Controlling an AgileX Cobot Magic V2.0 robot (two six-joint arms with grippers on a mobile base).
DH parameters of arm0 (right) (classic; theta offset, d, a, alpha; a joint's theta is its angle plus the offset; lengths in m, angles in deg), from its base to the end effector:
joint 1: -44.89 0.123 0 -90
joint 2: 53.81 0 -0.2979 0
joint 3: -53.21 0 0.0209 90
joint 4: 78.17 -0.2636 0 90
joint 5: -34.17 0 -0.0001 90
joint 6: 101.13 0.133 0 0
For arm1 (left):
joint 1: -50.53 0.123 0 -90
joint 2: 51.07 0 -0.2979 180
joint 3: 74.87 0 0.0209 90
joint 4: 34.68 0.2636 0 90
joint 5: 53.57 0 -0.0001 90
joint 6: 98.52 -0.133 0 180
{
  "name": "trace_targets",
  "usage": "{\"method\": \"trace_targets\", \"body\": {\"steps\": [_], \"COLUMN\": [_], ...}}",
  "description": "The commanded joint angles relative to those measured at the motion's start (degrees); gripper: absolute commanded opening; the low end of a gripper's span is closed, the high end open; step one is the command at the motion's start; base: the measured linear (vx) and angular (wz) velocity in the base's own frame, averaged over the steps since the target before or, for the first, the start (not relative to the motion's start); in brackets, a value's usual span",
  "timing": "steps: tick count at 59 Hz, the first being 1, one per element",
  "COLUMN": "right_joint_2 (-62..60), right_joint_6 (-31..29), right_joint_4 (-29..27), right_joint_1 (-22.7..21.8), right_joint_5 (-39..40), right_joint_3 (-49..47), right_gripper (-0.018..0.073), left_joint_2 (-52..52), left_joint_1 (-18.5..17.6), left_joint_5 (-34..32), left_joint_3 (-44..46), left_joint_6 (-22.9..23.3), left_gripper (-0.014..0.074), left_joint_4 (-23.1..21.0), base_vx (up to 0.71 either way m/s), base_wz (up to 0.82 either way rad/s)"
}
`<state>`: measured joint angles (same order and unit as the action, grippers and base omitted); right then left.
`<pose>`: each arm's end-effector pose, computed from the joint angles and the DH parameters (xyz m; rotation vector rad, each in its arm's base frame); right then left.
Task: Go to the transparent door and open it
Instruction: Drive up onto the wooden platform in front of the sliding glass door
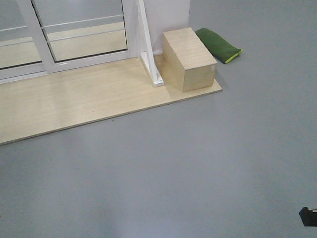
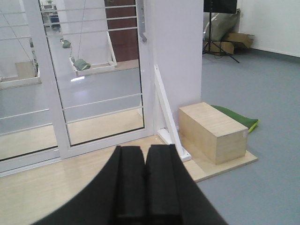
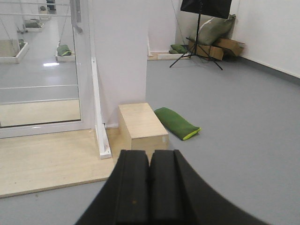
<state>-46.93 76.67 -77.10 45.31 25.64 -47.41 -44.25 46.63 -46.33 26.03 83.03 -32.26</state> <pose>0.0984 0.0004 0.1855 -0.0510 1.6537 -0.0400 0.0983 -0.0060 0.1906 0.0633 1.6247 -0.0366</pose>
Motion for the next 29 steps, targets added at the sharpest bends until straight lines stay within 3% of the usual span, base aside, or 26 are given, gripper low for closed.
{"method": "trace_targets", "body": {"steps": [1,29], "right_joint_2": [-0.61,-0.61], "right_joint_6": [0.06,0.06], "right_joint_4": [-0.11,-0.11], "right_joint_1": [-0.25,-0.25], "right_joint_5": [4.97,4.97], "right_joint_3": [0.65,0.65], "right_gripper": [-0.0008,-0.0008], "left_joint_2": [-0.69,-0.69], "left_joint_1": [-0.52,-0.52], "left_joint_5": [-4.58,-4.58], "left_joint_3": [-1.74,-1.74], "left_joint_6": [0.5,0.5], "left_gripper": [-0.0006,-0.0006], "left_joint_4": [-0.48,-0.48], "base_vx": [0.63,0.64], "base_wz": [0.13,0.23]}}
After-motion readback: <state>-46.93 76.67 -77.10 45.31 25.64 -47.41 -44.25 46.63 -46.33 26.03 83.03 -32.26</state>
